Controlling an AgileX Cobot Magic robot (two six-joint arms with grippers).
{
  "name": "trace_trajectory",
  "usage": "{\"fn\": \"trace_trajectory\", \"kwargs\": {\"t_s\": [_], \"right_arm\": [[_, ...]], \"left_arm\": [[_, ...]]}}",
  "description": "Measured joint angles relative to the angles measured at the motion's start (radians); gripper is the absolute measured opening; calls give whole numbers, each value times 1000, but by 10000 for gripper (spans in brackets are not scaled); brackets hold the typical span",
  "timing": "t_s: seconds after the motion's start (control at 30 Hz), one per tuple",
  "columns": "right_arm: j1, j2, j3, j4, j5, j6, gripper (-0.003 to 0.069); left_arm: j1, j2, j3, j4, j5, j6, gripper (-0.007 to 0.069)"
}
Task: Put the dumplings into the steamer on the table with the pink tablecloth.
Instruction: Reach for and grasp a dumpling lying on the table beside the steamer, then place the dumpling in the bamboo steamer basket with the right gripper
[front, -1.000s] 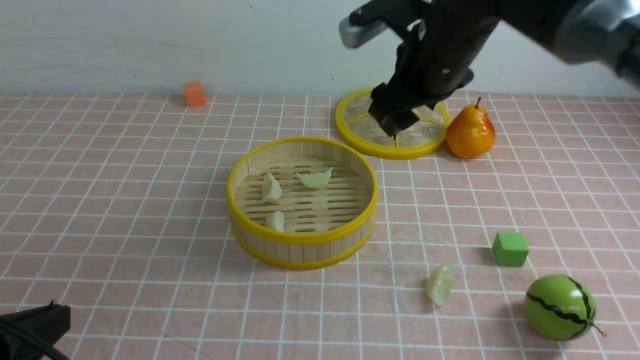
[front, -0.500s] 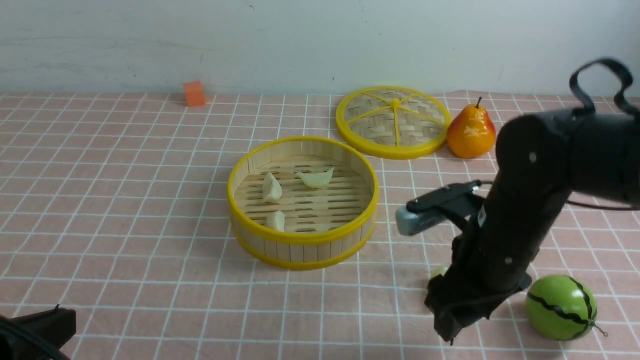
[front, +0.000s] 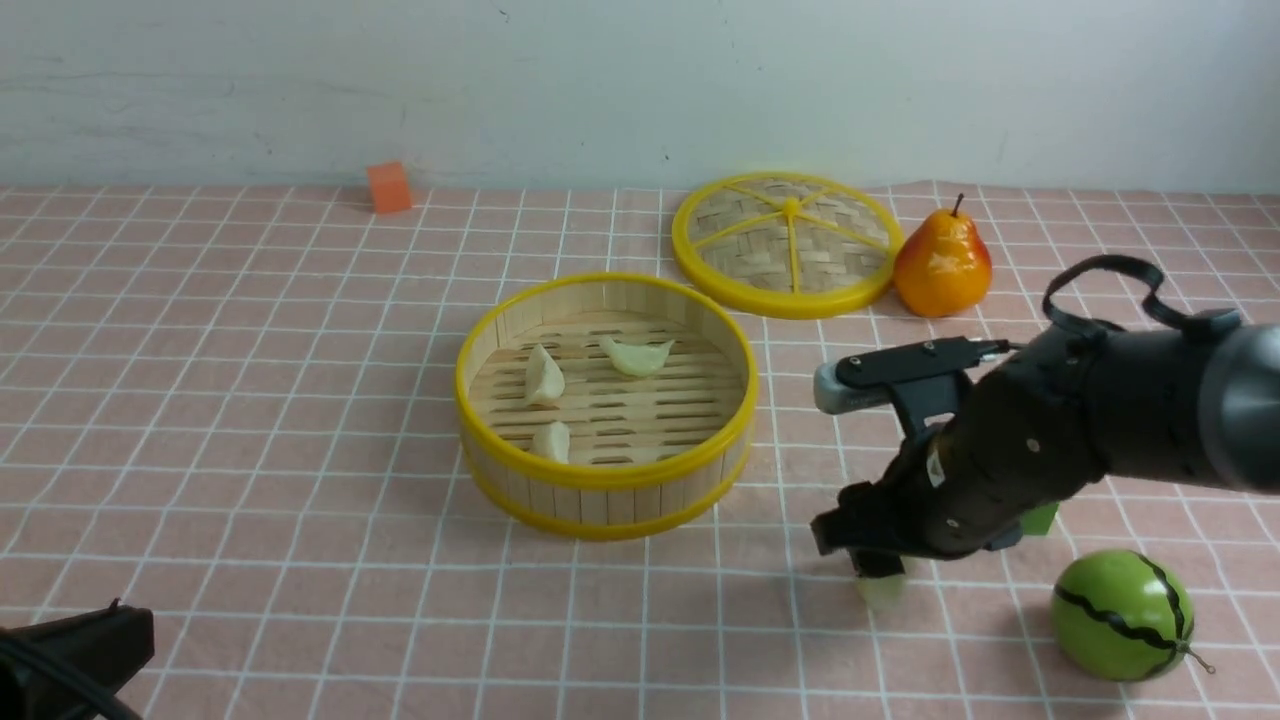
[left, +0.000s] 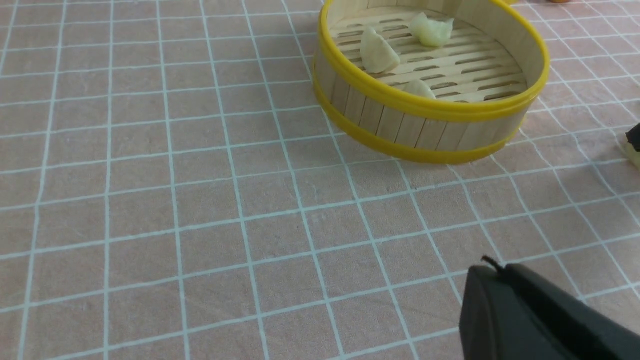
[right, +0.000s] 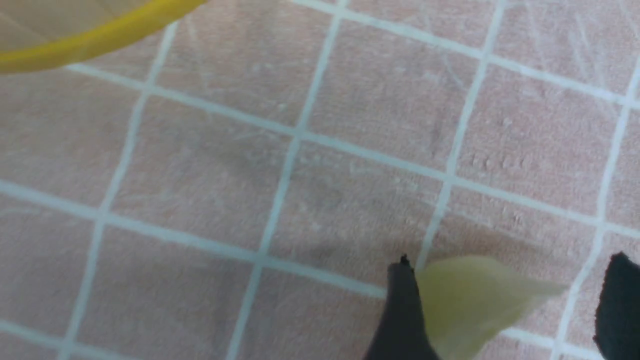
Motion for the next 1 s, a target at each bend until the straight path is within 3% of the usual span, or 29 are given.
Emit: {"fn": "trace_trajectory", "kwargs": {"t_s": [0.17,0.4,0.6,0.8,1.0], "right_arm": [[0,30,0,-22,-35,26,318],[0,-23,0,-25,9,-38,319],[13,-139,-76,70,100,-138,319],[93,-76,-356,264,192,-405,319],[102,156,-620,339,167,-521,318]], "left_arm": [[0,0,0,-1,11,0,11],[0,0,0,-1,24,0,15],[0,0,0,-2,5,0,17],[0,0,0,-2,-15,0,19],[0,0,0,-2,-16,0,25]]}}
